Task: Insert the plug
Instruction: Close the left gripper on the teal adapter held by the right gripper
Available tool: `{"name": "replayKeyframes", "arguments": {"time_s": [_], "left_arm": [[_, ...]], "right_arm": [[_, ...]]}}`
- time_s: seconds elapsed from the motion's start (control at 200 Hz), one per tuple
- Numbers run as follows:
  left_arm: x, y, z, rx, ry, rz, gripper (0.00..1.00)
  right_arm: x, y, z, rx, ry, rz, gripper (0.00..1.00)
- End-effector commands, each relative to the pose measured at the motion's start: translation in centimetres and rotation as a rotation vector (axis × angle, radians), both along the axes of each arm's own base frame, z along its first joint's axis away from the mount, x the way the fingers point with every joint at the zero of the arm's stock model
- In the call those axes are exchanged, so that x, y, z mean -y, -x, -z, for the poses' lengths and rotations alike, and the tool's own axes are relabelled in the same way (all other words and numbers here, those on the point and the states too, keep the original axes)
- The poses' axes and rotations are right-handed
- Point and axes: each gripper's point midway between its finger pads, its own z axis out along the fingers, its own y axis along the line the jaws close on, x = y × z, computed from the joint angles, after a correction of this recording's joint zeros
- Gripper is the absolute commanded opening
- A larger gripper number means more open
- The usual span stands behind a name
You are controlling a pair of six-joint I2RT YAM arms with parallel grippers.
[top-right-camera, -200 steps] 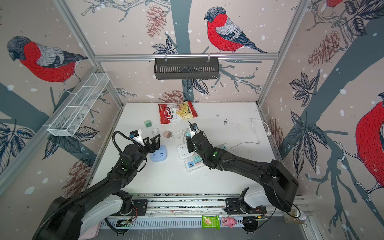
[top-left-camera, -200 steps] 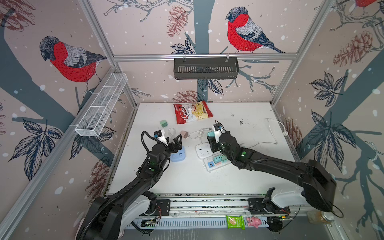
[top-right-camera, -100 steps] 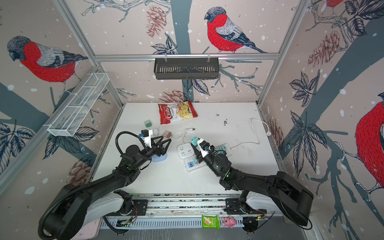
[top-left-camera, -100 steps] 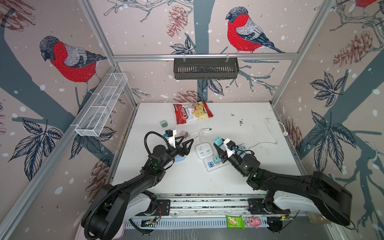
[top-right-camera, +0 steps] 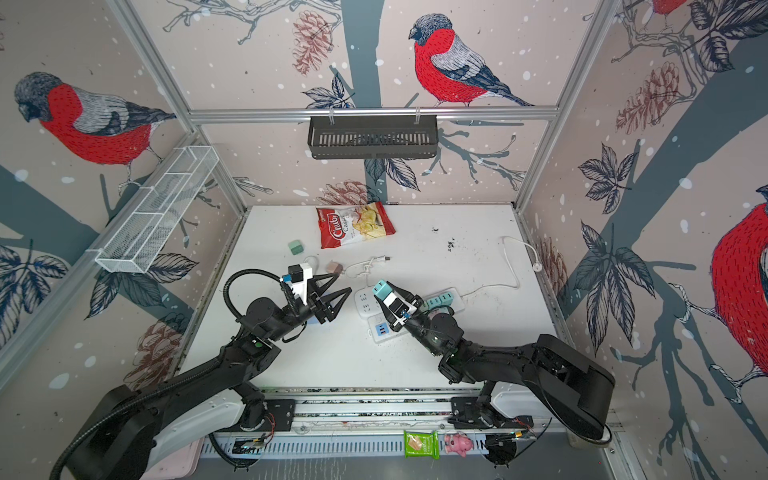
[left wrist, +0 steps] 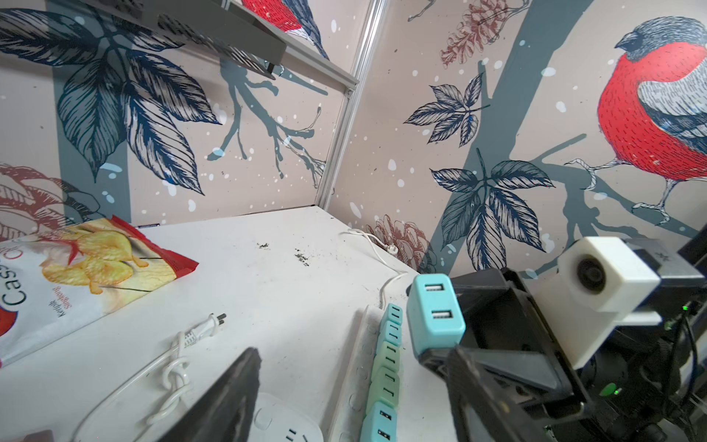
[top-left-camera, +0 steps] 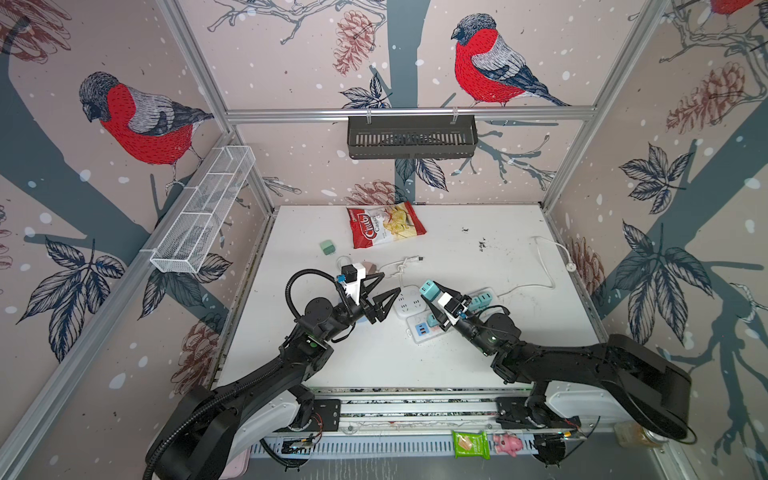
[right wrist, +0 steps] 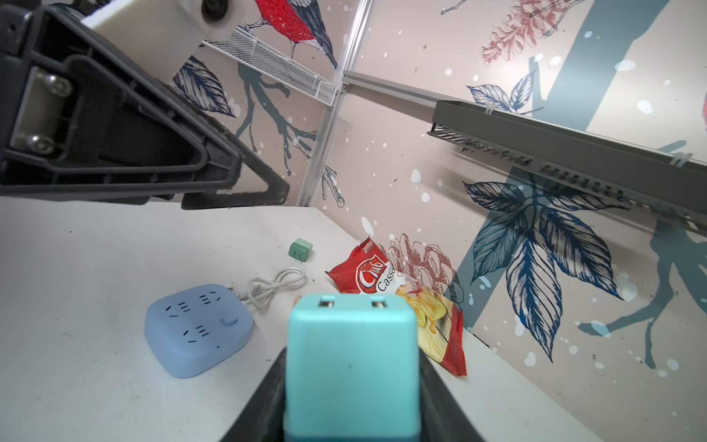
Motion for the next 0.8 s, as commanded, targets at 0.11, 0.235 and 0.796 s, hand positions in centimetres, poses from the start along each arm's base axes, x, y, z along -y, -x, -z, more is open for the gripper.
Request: {"name": "replayKeyframes", "arguments": {"time_s": [0.11,0.235,0.796], "left_arm": [[1.9,1.0,-0.3,0.045,-0.038,0.090,0.73],[3.0,1.6,-0.2,0.032,-0.042,0.171,0.72],[6.5,3.7,0.7,0.023,-0.096,0.344,0.66]], "right_arm": [[-0.9,2.0,-1.7,0.134,-0.007,-0.047,0.01],[-1.2,2.7,-1.7,0.160,0.000,-0.064,0.00],[-0.7,2.0,-1.3,0.191,0.004,0.049,0.00]]}}
